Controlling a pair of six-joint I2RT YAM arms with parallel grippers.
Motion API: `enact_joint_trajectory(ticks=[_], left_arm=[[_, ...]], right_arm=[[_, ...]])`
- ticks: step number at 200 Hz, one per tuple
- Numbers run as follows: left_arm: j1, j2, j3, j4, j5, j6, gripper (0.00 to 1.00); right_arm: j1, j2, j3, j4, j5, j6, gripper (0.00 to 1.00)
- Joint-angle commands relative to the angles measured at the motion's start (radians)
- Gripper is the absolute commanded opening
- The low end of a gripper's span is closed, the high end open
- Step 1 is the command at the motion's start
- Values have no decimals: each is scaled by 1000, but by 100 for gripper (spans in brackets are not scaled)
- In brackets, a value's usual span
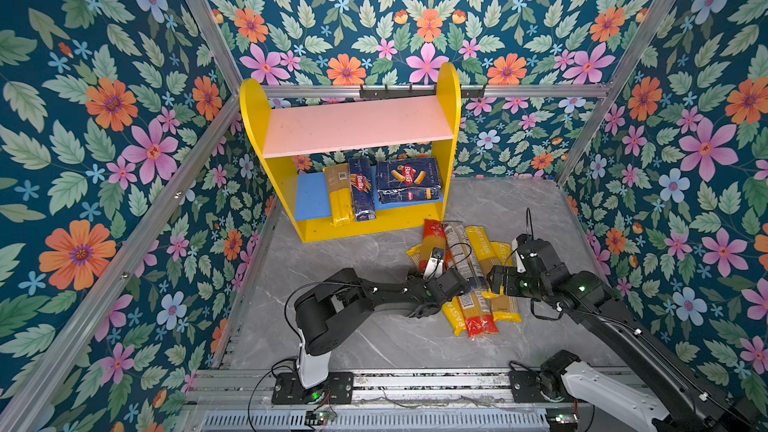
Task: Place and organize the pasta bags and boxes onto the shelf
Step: 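Lower the left gripper onto the red-banded spaghetti bag and close it, then lift the red-banded bag upright with the left gripper out of the pile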
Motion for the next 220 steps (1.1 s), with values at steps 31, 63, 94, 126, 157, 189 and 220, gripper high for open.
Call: enact_joint_trajectory(ticks=[31, 63, 94, 126, 157, 189, 220], left_arm=[[11, 33, 12, 32, -47, 24, 97], [11, 30, 2, 38, -49, 24, 83], [10, 9, -23, 45, -52, 27, 55], [11, -23, -49, 40, -70, 27, 30], [15, -58, -71, 29, -90, 33, 1], [18, -106, -112, 39, -86, 41, 0], [17, -169, -164, 18, -61, 18, 0]], right_arm=[[0, 2, 14, -5, 10, -14, 99], [-2, -8, 23, -16, 12, -17, 99], [-1, -7, 33, -26, 13, -22, 99], [-2, -7, 49, -35, 13, -24, 99], [-1, -7, 70, -48, 15, -27, 99], [-2, -5, 89, -55, 10, -27, 99], [-2, 2, 104, -60, 7, -25, 99]])
